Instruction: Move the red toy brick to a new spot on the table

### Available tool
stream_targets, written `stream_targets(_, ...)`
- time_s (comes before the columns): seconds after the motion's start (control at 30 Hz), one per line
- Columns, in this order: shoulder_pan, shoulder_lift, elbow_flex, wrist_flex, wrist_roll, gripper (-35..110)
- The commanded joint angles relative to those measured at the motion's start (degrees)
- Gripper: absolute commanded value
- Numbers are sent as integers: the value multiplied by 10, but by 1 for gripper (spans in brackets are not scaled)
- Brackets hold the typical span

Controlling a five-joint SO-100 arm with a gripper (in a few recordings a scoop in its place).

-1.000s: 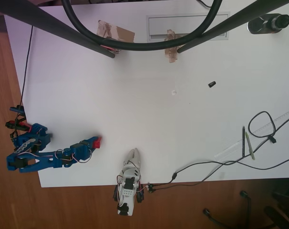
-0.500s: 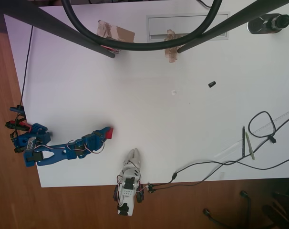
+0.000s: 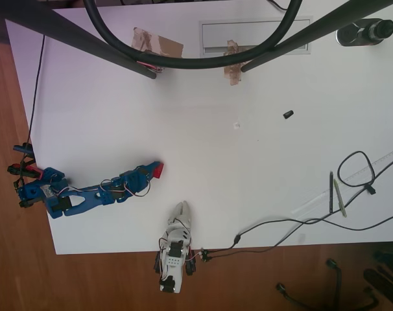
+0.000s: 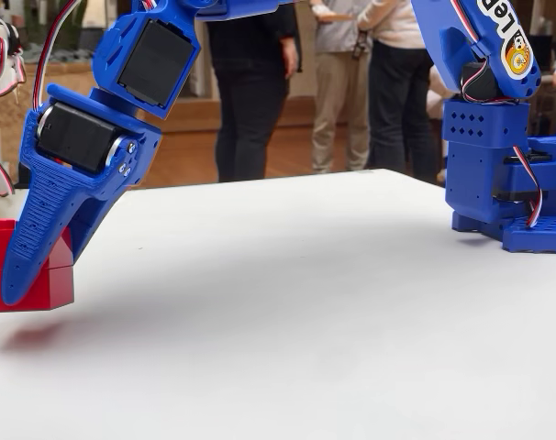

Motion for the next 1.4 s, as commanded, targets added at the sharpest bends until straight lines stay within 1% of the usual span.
stream_targets(0.0, 6, 18, -47, -9, 17, 21)
stream_targets(0.13, 8, 18, -47, -9, 28, 30)
stream_targets(0.33, 10, 46, -46, 9, 47, 36)
stream_targets(0.43, 22, 114, -7, 9, 54, 37)
stream_targets(0.53, 48, 220, 90, -5, 39, 34)
stream_targets(0.6, 74, 302, 185, -18, 11, 30)
stream_targets(0.7, 121, 443, 369, -58, -61, 23)
stream_targets(0.8, 168, 587, 564, -95, -162, 15)
stream_targets(0.9, 201, 724, 740, -99, -268, 6)
stream_targets(0.97, 212, 815, 843, -79, -342, 2)
stream_targets(1.03, 210, 903, 919, -36, -390, 1)
stream_targets(1.1, 195, 986, 976, 14, -411, 1)
stream_targets(1.2, 171, 1096, 1050, 73, -417, 0)
stream_targets(1.37, 158, 1237, 1152, 159, -467, 0)
